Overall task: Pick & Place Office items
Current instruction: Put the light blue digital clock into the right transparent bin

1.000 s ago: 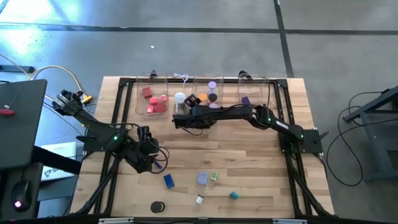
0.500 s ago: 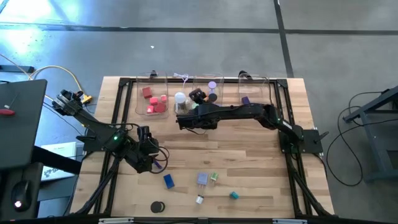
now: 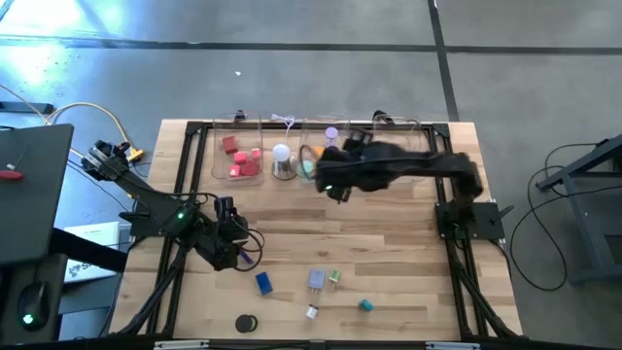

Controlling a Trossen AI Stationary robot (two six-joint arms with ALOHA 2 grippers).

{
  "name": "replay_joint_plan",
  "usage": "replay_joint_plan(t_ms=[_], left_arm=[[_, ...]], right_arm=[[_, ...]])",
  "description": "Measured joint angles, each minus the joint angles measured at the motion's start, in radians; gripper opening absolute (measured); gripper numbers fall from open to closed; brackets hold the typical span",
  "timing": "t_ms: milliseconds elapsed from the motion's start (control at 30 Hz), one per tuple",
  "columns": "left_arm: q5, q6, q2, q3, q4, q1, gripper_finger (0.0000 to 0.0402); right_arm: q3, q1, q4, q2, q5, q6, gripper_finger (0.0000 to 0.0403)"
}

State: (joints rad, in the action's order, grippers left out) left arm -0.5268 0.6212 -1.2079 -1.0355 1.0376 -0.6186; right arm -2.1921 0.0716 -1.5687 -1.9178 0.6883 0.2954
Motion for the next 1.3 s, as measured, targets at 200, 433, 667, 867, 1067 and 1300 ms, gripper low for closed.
replay_joint_plan(t_ms=[200,433,667,867,1067,1300], left_arm=[[-0.010,0.000,0.000,0.000,0.002,0.006,0.0273],[-0.002,0.005,0.000,0.000,0.002,0.008,0.0273],[-0.002,0.007,0.000,0.000,0.003,0.009,0.0273],[-0.002,0.037,0.000,0.000,0.002,0.009,0.0273],[-0.002,0.045,0.000,0.000,0.002,0.009,0.0273],[-0.026,0.041,0.000,0.000,0.002,0.009,0.0273]], right_arm=[[0.023,0.051,0.001,0.108,-0.288,0.204,0.0217],[0.157,0.181,0.097,0.150,-0.292,0.098,0.0217],[0.271,0.197,0.305,0.143,-0.392,0.014,0.0233],[0.354,0.195,0.346,0.141,-0.429,0.016,0.0299],[0.467,0.205,0.371,0.141,-0.589,0.122,0.0355],[0.633,0.287,0.410,0.141,-0.820,0.368,0.0368]])
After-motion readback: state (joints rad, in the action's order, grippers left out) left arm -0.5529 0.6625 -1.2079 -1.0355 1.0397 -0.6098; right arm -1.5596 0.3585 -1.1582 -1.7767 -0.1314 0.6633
